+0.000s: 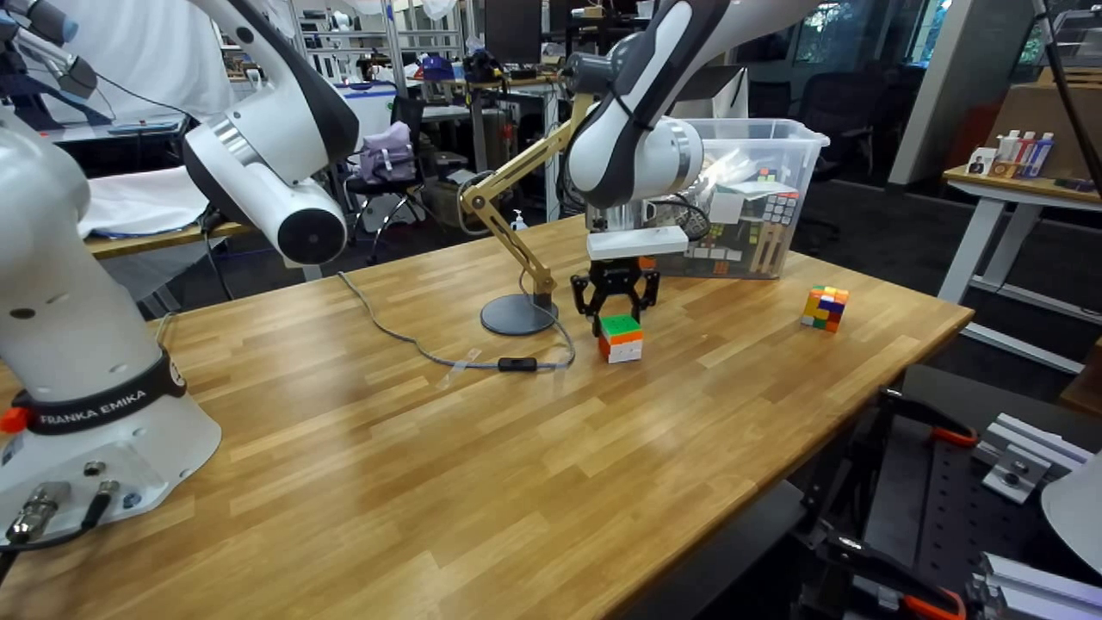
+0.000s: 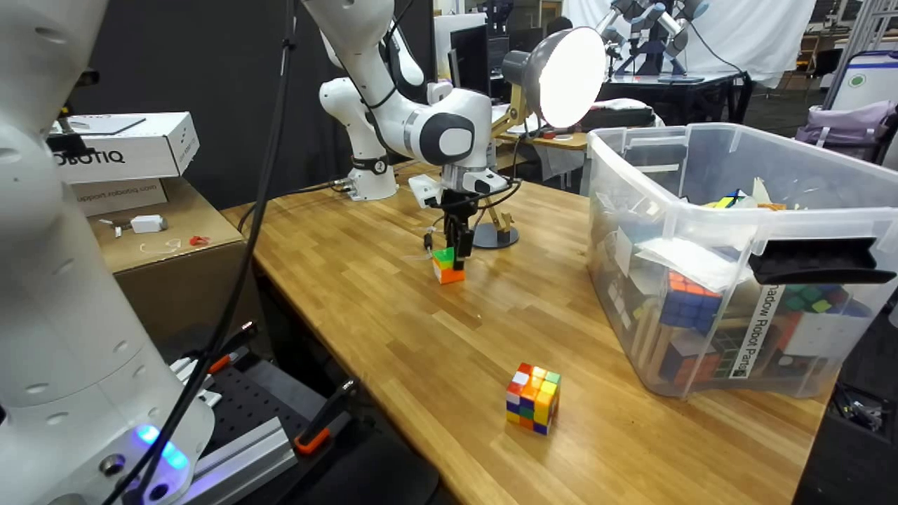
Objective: Pick up the Rubik's cube on the left and put it in the clear container on the right
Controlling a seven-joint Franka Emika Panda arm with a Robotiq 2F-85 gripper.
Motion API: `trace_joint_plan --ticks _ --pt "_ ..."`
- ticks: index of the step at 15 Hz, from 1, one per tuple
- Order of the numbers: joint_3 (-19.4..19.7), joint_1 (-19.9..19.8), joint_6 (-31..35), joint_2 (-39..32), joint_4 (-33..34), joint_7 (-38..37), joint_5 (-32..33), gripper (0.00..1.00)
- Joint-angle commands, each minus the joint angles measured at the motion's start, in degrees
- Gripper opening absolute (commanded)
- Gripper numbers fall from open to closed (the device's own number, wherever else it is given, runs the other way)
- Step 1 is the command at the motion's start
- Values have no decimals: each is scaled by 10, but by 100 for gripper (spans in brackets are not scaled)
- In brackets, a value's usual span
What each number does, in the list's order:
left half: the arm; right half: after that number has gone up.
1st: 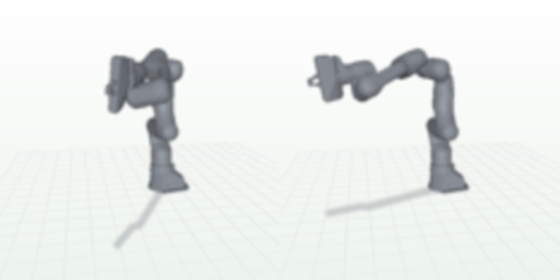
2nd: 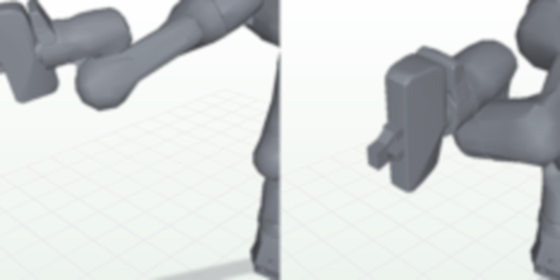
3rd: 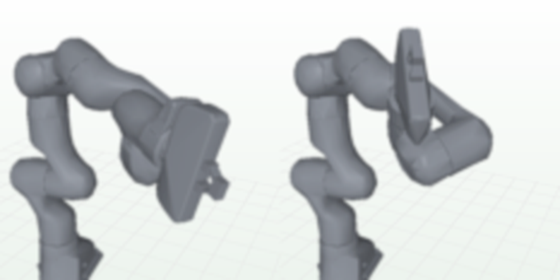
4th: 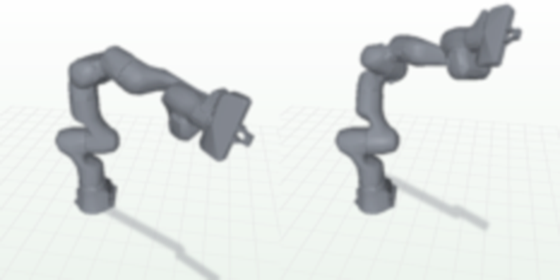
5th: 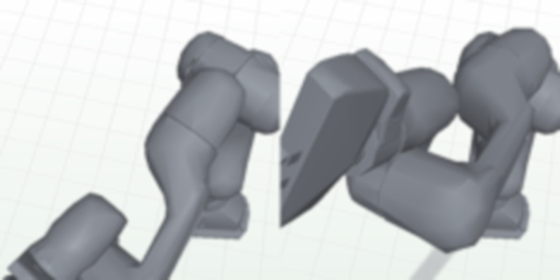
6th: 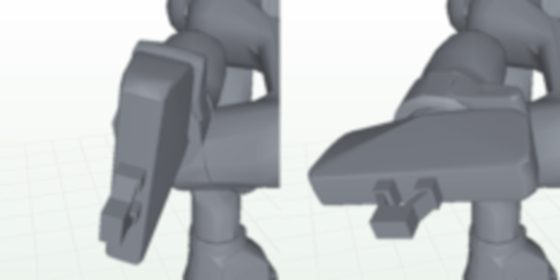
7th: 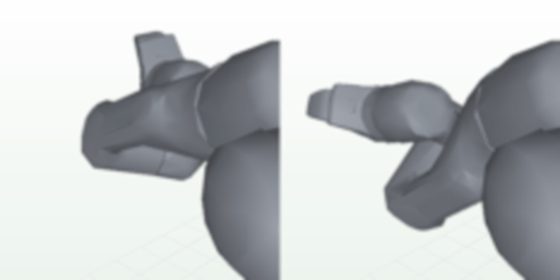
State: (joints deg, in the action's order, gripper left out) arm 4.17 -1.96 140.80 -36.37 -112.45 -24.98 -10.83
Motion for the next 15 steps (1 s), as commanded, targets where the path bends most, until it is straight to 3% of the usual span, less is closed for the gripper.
trace_joint_plan --ticks 1,3,8,15 --pt "1 -3 -11 -5 10 16 -13 44" --pt "1 -4 -7 0 6 16 -14 37" --pt "-5 -2 13 47 -31 25 -19 37" --pt "-14 19 21 211 -152 17 -14 37"
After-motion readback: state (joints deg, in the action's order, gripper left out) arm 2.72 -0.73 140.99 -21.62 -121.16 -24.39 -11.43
